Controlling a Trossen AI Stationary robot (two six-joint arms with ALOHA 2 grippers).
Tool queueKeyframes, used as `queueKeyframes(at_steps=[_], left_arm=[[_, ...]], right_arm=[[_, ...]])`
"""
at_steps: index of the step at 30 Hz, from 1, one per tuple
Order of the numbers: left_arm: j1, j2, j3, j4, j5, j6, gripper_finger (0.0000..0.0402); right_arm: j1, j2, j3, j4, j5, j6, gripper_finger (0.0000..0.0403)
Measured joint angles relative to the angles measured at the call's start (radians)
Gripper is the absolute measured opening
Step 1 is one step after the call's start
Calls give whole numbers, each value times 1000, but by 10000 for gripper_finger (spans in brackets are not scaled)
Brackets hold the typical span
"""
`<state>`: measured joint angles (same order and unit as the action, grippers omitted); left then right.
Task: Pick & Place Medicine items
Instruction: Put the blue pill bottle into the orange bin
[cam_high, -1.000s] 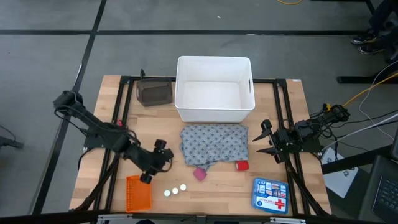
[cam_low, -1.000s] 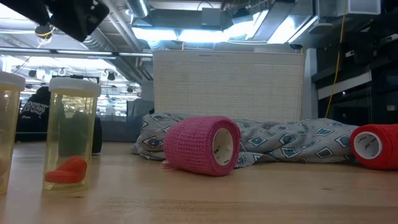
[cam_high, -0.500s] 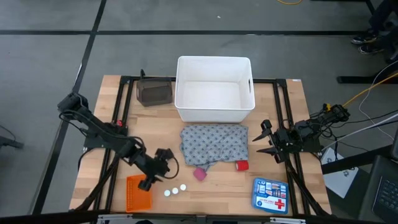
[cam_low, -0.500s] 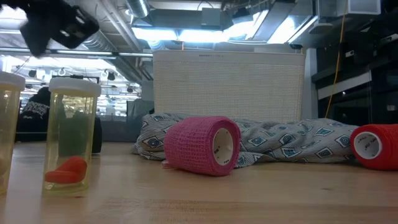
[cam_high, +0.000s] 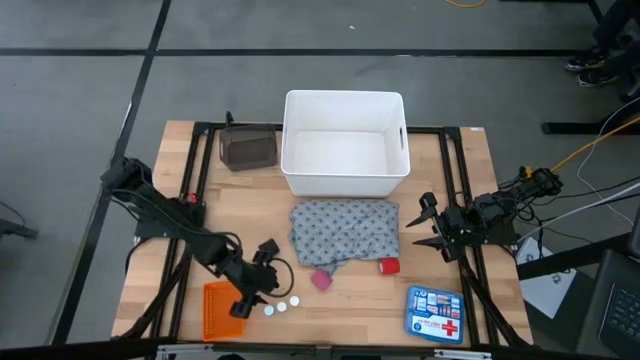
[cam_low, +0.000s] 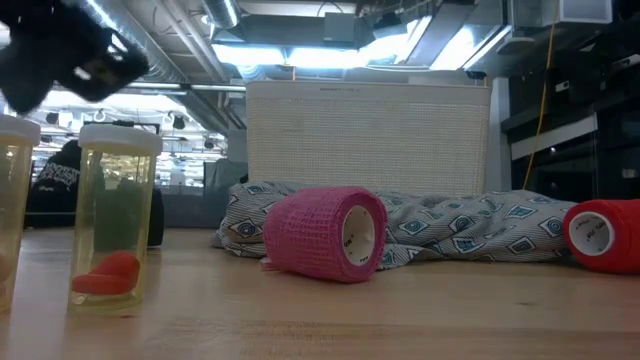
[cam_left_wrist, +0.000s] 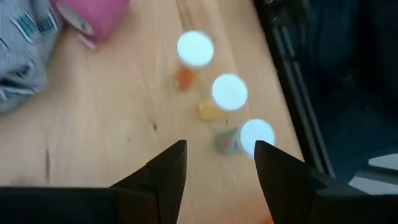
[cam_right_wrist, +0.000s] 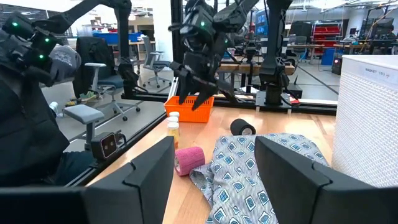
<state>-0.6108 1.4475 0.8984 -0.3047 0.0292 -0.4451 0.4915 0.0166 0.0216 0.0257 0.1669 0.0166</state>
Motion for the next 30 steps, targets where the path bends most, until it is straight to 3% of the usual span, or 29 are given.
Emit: queueKeyframes(at_steps=[11, 23, 30], left_arm=[[22, 49, 138, -120, -32, -146, 187], [-71, 52, 150, -193, -141, -350, 189], [-112, 60, 150, -195, -169, -371, 234]], right_arm=[[0, 0, 0, 0, 0, 0, 224], [0, 0, 0, 0, 0, 0, 224], [0, 0, 0, 0, 0, 0, 224]])
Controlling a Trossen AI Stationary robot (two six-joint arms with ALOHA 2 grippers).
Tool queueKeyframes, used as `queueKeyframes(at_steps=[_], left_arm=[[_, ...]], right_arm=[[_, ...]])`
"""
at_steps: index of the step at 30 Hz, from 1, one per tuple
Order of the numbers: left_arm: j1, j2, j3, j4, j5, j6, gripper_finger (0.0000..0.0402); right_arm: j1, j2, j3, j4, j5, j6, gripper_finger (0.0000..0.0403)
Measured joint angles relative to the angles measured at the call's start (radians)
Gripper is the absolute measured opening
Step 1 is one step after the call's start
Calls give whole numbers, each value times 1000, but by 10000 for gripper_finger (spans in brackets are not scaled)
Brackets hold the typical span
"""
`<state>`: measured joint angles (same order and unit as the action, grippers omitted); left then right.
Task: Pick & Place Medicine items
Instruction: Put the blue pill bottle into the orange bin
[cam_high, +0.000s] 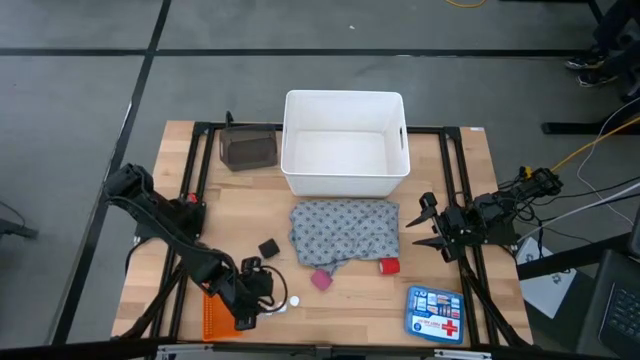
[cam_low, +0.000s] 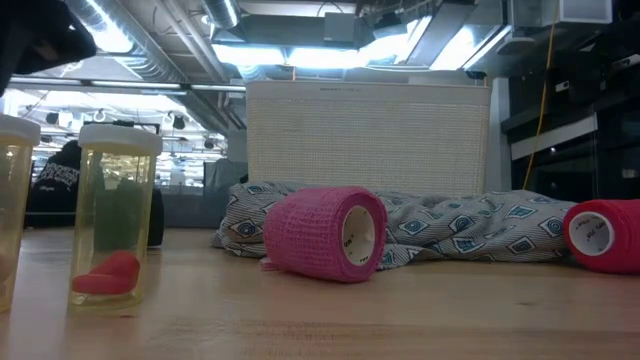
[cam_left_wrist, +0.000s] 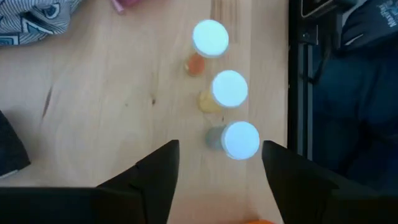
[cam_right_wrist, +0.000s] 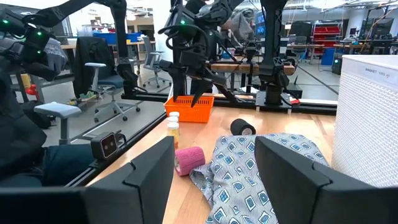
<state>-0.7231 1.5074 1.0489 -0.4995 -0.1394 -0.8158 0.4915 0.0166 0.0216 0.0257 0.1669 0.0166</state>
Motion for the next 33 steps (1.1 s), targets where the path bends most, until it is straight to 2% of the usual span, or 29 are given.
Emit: queueKeyframes(at_steps=[4, 8, 15, 26, 33], left_arm=[[-10, -2, 0, 2, -27, 0, 256], [-15, 4, 0, 20, -52, -14, 260], [-7, 85, 0, 62, 6, -36, 260], [-8, 170, 170, -89, 3, 4, 260], [-8, 194, 187, -125, 2, -19, 260]], right_arm=[[0, 0, 0, 0, 0, 0, 224], [0, 0, 0, 0, 0, 0, 224], [0, 0, 0, 0, 0, 0, 224], [0, 0, 0, 0, 0, 0, 224], [0, 0, 0, 0, 0, 0, 224]])
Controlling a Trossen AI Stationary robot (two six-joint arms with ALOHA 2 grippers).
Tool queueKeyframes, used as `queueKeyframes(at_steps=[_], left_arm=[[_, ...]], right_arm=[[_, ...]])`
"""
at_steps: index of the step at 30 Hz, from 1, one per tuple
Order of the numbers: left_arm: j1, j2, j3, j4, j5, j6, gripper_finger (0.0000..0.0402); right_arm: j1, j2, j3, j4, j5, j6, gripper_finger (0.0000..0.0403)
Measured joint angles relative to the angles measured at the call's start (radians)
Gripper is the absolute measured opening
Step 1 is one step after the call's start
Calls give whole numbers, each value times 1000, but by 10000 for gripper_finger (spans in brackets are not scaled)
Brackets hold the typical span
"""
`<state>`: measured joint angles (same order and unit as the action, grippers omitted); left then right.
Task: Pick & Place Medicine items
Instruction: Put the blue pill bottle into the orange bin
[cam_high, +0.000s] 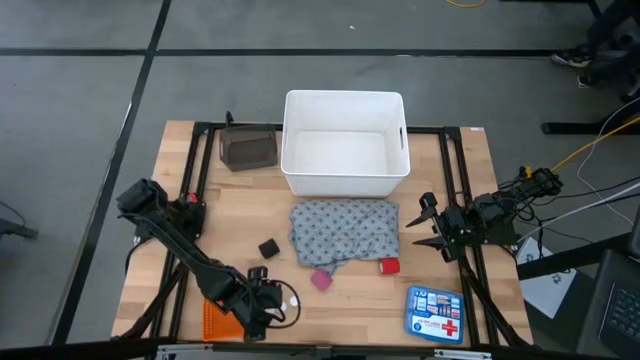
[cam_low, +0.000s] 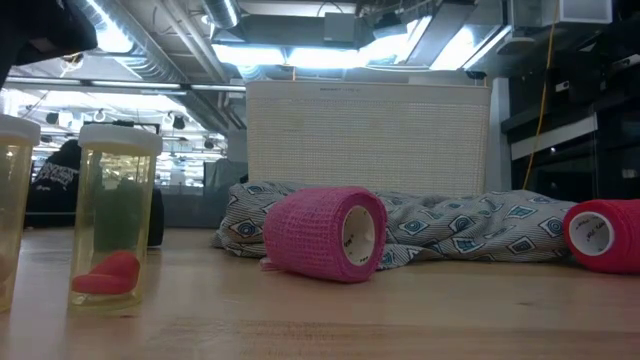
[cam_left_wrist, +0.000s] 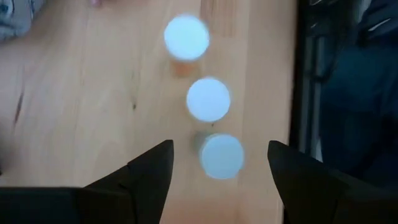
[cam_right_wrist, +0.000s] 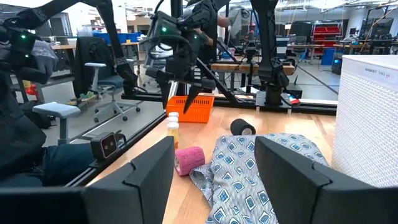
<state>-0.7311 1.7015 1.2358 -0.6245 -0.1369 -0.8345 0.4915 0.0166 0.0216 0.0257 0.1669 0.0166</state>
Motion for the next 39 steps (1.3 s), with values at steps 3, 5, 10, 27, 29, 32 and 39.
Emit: queueKeyframes(at_steps=[3, 5, 10, 27, 29, 32, 39], left_arm=[[0, 23, -4, -32, 4, -12, 260], [0, 26, -3, -24, 9, -15, 260], [0, 34, -3, -38, 7, -19, 260], [0, 32, -2, -37, -18, 17, 226], [0, 32, -2, -37, -19, 20, 217], [0, 32, -2, -36, -20, 33, 202], [0, 32, -2, -34, -19, 51, 167]], right_arm=[[0, 0, 0, 0, 0, 0, 224], [0, 0, 0, 0, 0, 0, 224], [0, 0, 0, 0, 0, 0, 224], [0, 0, 0, 0, 0, 0, 224], [0, 0, 0, 0, 0, 0, 224], [0, 0, 0, 0, 0, 0, 224], [0, 0, 0, 0, 0, 0, 224]])
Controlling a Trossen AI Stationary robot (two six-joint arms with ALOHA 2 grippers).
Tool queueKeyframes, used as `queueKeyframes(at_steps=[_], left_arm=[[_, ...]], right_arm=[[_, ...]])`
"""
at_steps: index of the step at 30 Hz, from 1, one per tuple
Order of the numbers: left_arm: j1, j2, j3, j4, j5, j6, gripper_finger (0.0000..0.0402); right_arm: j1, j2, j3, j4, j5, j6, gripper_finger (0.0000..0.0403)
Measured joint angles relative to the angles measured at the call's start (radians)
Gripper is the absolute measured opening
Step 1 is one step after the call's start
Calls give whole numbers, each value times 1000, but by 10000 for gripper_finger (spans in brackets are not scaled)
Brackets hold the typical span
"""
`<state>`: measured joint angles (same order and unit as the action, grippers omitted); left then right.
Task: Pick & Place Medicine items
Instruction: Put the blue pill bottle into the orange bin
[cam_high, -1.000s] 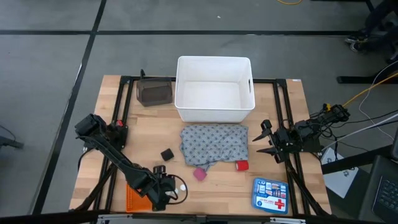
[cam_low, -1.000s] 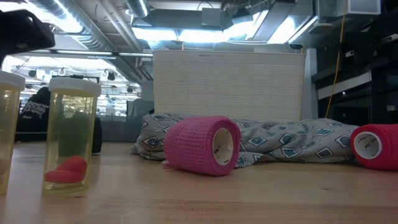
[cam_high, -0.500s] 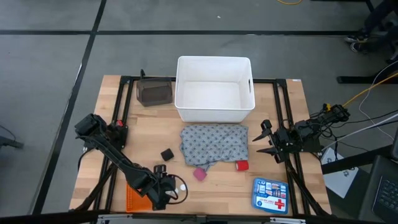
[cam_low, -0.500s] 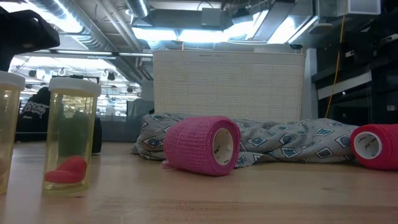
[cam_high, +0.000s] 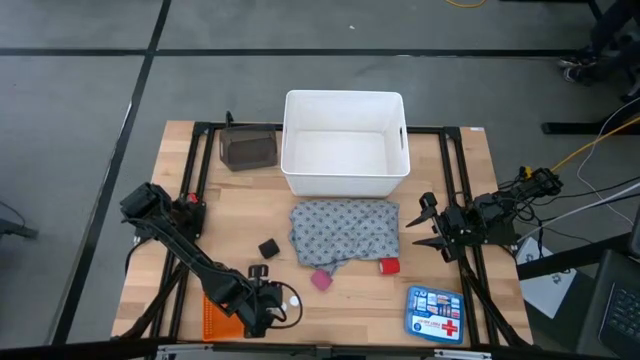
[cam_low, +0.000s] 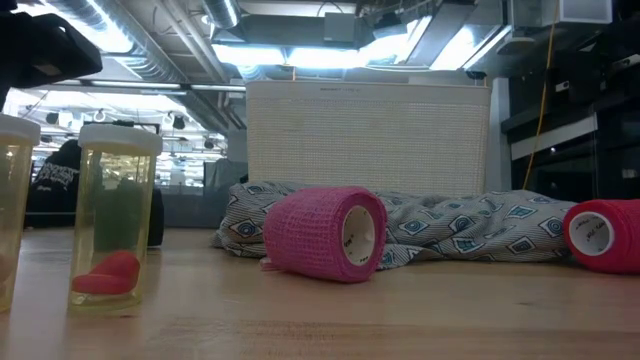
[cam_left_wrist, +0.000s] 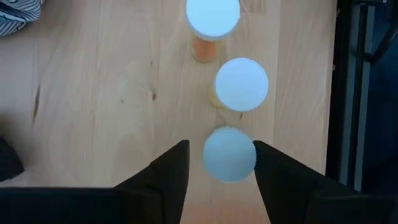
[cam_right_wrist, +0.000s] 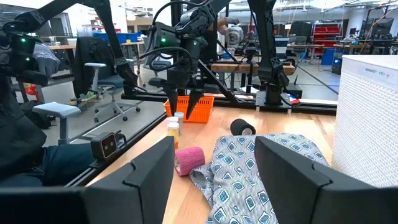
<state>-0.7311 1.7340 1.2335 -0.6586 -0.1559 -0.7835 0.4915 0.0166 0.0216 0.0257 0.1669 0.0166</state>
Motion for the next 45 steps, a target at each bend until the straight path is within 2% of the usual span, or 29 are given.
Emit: queueKeyframes(at_steps=[10, 21, 29, 36, 41, 45], left_arm=[[0, 0, 0, 4, 36, 13, 114], [0, -2, 16, -13, 77, 53, 108], [0, -2, 193, -252, 61, 115, 107], [-9, -2, 324, -489, 40, 70, 107], [-38, -3, 363, -602, 12, 4, 107], [-74, -3, 364, -633, 7, -58, 107]], right_arm=[[0, 0, 0, 0, 0, 0, 224], [0, 0, 0, 0, 0, 0, 224], [0, 0, 0, 0, 0, 0, 224], [0, 0, 0, 0, 0, 0, 224], [0, 0, 0, 0, 0, 0, 224], [0, 0, 0, 0, 0, 0, 224]])
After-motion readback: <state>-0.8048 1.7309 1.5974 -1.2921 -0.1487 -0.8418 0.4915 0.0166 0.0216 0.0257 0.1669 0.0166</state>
